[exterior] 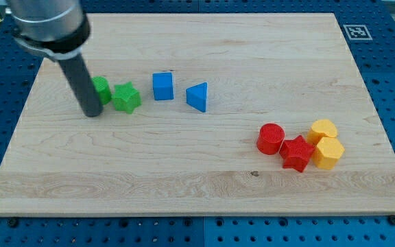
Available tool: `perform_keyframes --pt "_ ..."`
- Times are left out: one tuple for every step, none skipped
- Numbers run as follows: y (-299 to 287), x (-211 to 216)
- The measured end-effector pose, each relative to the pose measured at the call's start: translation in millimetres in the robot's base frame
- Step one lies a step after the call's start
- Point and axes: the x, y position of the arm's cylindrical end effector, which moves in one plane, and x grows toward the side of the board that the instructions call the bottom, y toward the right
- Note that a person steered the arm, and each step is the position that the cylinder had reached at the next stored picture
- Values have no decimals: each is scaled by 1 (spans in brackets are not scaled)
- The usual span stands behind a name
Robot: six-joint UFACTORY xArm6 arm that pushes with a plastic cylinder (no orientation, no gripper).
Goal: Put the arm in between the blue cube and green star
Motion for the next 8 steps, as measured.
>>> perform_keyframes --pt "58 22" --pt "103 40" --pt "107 -5" --pt "107 -11" --pt "104 -11" --pt "82 -11" --pt "80 -11" --pt "60 -11"
